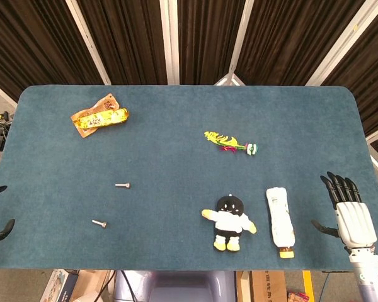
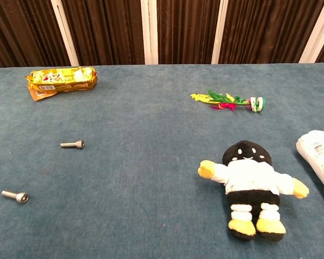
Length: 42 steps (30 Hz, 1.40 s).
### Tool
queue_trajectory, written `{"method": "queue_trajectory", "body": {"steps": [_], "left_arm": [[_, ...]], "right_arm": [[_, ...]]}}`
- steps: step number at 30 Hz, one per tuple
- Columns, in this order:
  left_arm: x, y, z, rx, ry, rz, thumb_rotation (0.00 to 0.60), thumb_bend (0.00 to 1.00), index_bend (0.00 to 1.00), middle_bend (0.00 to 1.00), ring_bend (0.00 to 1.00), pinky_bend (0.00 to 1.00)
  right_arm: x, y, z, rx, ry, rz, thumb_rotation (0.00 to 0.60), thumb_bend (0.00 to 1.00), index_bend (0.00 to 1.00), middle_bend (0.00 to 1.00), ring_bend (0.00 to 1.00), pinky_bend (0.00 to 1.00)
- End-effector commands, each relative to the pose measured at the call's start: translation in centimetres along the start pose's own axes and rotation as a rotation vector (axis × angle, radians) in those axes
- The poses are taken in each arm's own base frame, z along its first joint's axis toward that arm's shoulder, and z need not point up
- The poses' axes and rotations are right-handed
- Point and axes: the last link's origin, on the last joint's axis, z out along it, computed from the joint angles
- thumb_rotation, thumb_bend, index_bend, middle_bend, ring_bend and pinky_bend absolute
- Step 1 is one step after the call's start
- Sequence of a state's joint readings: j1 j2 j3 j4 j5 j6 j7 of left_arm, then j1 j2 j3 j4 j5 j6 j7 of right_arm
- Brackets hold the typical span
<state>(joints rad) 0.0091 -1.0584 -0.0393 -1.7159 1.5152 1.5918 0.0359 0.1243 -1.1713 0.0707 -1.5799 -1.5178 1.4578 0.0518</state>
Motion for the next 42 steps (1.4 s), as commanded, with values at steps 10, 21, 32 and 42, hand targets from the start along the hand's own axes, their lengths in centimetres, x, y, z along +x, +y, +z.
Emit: {"method": "queue_trajectory", "body": {"steps": [10, 21, 32, 42], "left_arm": [[-0.3, 0.5, -0.2, -0.018, -0.009, 0.017, 0.6, 0.4, 0.22, 0.0, 0.0, 0.0], [-2.9, 2.0, 2.5, -0.123, -0.186, 0.076, 0.6, 0.4, 0.24, 0.0, 0.0, 0.0], [-6.8, 6.2, 3.4, -0.269, -0.382, 0.139, 0.6, 0.4, 0.28, 0.0, 0.0, 0.0], [-10.4, 8.1, 3.8, -0.288, -0.438, 0.147, 0.6, 0.4, 0.34, 0.0, 0.0, 0.0]], "right_arm": [[0.0, 0.1, 0.1, 0.002, -0.005, 0.0, 0.6, 0.11, 0.08, 0.07, 0.01, 0.0], [0.0, 0.2, 0.1, -0.004, -0.009, 0.001, 0.6, 0.11, 0.08, 0.07, 0.01, 0.0], [-0.2, 0.1, 0.0, -0.005, -0.016, -0.009, 0.6, 0.11, 0.08, 0.07, 0.01, 0.0], [0.0, 0.4, 0.0, -0.021, -0.011, -0.001, 0.6, 0.11, 0.08, 0.07, 0.01, 0.0]]}}
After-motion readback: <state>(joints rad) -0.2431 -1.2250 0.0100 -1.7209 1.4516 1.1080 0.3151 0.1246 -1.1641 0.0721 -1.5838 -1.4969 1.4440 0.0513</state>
